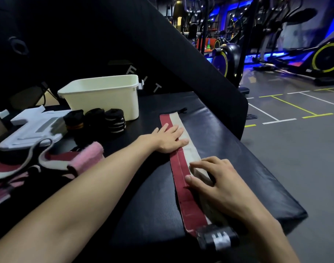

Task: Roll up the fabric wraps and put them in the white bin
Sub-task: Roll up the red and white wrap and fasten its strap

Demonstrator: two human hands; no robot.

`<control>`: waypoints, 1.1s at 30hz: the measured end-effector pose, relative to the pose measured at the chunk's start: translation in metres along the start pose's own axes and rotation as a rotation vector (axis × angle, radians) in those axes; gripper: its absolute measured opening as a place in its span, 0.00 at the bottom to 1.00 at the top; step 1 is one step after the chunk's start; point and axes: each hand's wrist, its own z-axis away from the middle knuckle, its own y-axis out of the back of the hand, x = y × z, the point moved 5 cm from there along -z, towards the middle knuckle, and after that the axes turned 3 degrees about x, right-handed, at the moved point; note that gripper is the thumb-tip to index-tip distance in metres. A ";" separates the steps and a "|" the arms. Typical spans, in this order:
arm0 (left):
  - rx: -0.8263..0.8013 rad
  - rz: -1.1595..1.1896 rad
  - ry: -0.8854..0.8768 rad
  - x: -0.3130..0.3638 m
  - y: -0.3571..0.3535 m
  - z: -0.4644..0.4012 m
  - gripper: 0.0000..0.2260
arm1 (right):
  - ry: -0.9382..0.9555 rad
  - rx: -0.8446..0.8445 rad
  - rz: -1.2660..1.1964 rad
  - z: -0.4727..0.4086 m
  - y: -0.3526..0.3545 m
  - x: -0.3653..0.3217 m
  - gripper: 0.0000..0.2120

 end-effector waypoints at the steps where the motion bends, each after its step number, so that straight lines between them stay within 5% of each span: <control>1: 0.000 0.000 0.011 -0.003 -0.001 -0.005 0.32 | -0.003 -0.005 -0.007 0.000 0.000 0.000 0.26; 5: 0.065 0.013 0.126 -0.010 0.012 -0.014 0.30 | 0.042 -0.030 -0.033 0.001 -0.001 0.000 0.31; 10: 0.447 -0.070 0.164 0.005 0.035 -0.003 0.21 | 0.056 -0.068 -0.015 0.001 0.001 0.000 0.29; 15: 0.373 0.241 0.102 -0.004 0.041 0.027 0.16 | 0.103 -0.067 0.024 0.001 0.001 -0.003 0.31; 21: 0.601 0.320 -0.122 -0.022 0.059 0.140 0.12 | 0.193 0.248 -0.081 0.002 0.029 -0.012 0.07; 24: 0.753 0.314 -0.121 -0.059 0.067 0.204 0.10 | 0.208 0.364 -0.171 0.003 0.030 -0.025 0.09; 27: 0.850 0.252 0.069 -0.116 0.069 0.254 0.11 | 0.321 0.386 -0.105 0.005 0.015 -0.055 0.11; 33: 0.767 0.109 0.520 -0.210 0.049 0.317 0.13 | 0.480 0.369 0.034 0.009 -0.013 -0.103 0.07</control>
